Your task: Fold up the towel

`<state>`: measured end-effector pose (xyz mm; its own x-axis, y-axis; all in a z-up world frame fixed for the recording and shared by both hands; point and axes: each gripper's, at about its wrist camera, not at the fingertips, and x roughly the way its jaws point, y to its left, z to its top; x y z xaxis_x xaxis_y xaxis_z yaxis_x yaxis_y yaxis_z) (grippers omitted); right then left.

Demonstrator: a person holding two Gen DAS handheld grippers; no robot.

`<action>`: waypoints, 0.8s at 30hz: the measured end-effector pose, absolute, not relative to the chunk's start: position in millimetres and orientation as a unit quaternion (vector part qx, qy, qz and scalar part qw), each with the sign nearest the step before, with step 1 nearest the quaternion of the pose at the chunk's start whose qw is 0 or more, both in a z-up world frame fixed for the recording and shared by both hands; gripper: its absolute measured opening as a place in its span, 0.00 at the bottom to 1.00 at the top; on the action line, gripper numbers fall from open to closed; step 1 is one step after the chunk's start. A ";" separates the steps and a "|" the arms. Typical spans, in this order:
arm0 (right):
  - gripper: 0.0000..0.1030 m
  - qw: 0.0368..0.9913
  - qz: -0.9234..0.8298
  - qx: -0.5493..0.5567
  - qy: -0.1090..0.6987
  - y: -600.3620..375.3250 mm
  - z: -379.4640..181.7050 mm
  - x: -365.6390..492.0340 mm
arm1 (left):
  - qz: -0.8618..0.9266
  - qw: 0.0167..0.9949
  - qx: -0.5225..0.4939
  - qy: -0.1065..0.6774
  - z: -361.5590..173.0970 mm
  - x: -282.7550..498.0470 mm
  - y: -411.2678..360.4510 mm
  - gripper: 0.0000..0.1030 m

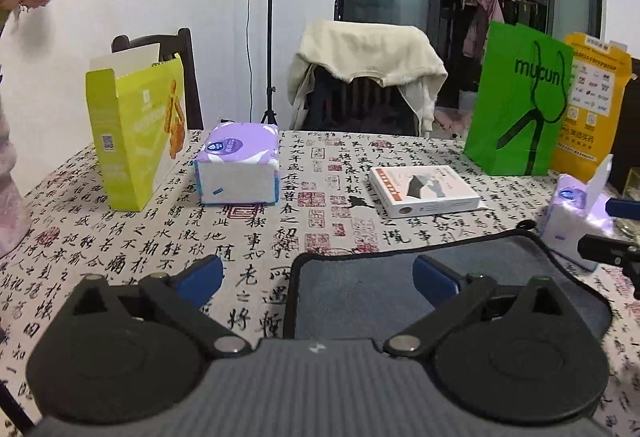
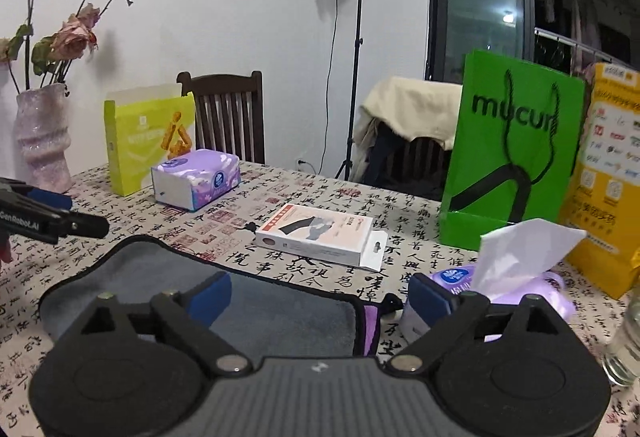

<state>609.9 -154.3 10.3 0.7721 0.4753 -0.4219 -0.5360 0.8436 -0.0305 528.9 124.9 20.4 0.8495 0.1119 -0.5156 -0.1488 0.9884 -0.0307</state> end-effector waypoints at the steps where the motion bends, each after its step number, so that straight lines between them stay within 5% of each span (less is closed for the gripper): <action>1: 0.93 0.938 0.270 -0.072 0.203 -156.0 11.0 606.4 | 0.067 0.961 -0.035 0.266 21.4 524.5 123.4 1.00; 24: 0.94 0.943 0.263 -0.055 0.199 -180.6 15.9 510.2 | 0.058 0.970 -0.008 0.235 34.1 415.3 89.0 1.00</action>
